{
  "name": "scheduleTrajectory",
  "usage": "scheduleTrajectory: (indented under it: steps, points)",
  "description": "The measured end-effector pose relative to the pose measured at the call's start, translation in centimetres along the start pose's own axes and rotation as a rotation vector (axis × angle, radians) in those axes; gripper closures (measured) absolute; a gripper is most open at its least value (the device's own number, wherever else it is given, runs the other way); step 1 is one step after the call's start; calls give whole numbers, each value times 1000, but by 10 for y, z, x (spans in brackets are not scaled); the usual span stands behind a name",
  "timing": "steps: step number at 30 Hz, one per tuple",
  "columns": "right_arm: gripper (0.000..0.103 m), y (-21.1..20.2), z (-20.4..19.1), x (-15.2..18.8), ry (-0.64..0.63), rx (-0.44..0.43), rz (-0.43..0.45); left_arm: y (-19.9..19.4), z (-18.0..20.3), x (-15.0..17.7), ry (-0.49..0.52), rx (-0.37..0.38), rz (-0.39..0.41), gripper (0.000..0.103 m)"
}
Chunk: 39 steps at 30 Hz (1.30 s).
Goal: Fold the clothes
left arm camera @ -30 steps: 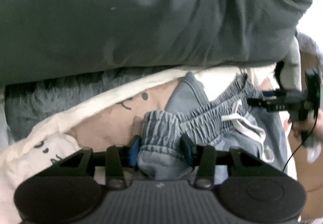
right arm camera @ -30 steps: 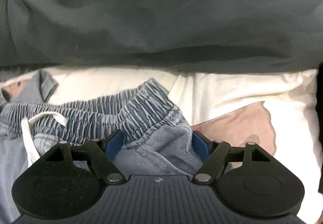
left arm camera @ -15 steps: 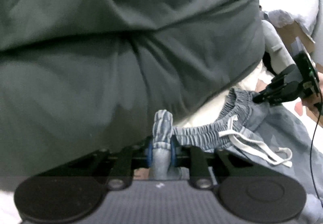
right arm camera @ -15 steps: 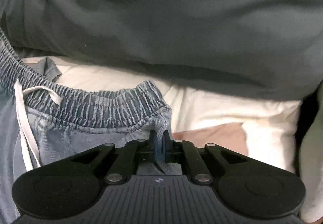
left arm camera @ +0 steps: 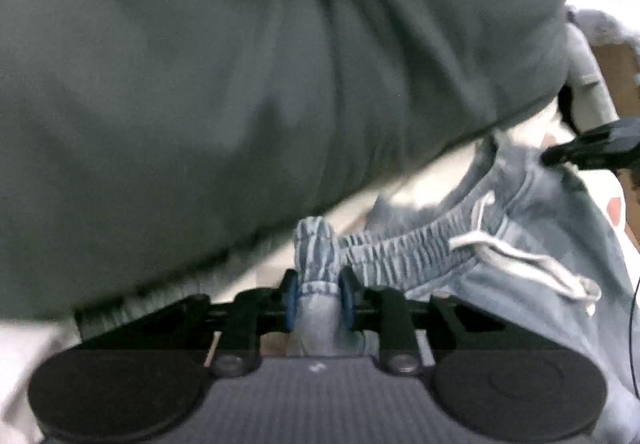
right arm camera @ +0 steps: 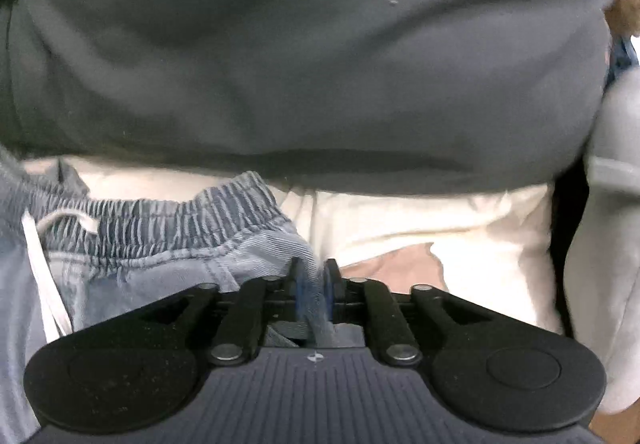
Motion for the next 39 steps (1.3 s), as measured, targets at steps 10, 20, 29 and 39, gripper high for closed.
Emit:
scheduleTrajectory:
  steps: [10,20,29,39]
  points:
    - [62,-77,-1,37,48,-57,58,-26,-11,7,-53,1,3,52]
    - [60,-188,19,109,173,-26,101,-78,11,40,-54,21,-44,48]
    - [55,-288,28,184,335,28,148,-144,62,53,-4,89,-89,47]
    - [54,-401,29,242,465,71,206,-225,119,48,85,124,-98,39]
Point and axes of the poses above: each gripper's, at about its wrist camera, not at the fingertips, and y roughly the way its jaws point, z to its right, x to its underside, the point moved 8 cm from there along y, roughly the way its jaws point, and after that the axes turned 12 degrees about y, right-handed, at the moved point
